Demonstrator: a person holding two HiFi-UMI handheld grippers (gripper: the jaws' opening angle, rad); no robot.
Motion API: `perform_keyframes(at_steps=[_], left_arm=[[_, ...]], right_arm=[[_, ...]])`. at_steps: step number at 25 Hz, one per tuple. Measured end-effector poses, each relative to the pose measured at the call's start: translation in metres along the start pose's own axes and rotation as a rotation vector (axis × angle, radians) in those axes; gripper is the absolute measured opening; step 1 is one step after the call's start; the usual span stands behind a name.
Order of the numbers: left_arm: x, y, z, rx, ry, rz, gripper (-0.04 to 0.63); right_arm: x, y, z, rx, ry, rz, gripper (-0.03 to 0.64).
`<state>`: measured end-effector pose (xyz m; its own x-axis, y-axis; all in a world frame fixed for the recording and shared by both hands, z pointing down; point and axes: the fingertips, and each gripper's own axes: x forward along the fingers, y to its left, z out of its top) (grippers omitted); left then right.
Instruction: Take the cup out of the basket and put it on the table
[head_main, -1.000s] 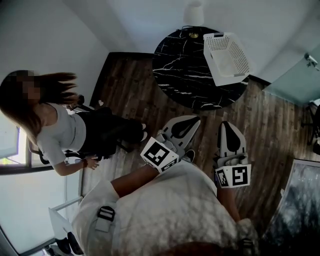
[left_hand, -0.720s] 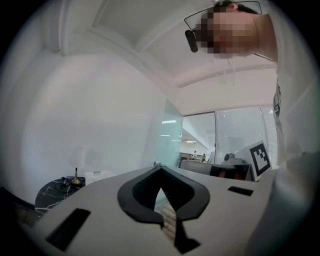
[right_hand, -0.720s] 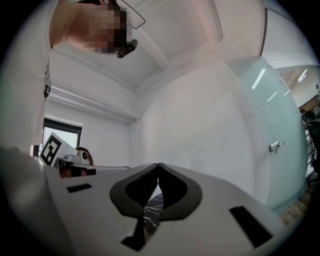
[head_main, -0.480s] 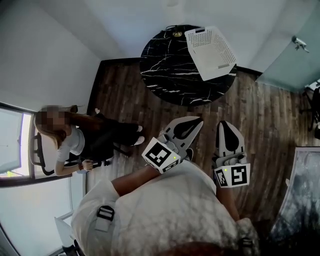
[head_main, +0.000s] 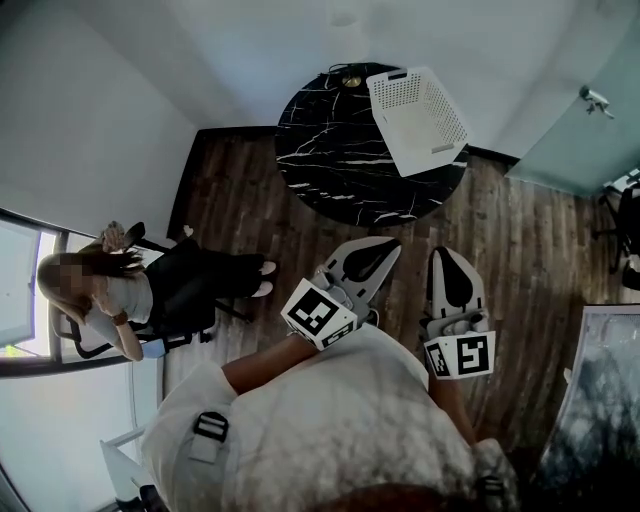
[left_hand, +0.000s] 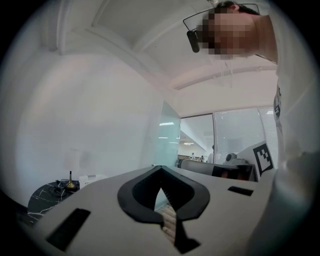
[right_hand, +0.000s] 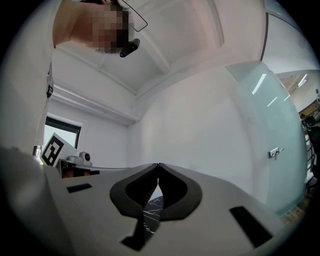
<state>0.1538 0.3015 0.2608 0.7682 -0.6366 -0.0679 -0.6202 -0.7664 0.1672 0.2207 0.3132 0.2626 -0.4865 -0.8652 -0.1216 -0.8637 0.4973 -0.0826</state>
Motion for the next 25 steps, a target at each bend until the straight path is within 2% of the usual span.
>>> perform_keyframes(at_steps=[8, 13, 25], left_arm=[[0.013, 0.059, 0.012, -0.009, -0.040, 0.051, 0.006], [0.019, 0.114, 0.015, -0.031, -0.046, 0.081, 0.006], [0.023, 0.264, 0.053, -0.032, -0.092, 0.168, 0.006]], right_arm=[[0.063, -0.005, -0.008, -0.014, 0.024, 0.053, 0.008], [0.121, -0.001, -0.014, -0.016, 0.038, 0.096, 0.008], [0.275, 0.028, -0.023, -0.061, 0.085, 0.223, 0.008]])
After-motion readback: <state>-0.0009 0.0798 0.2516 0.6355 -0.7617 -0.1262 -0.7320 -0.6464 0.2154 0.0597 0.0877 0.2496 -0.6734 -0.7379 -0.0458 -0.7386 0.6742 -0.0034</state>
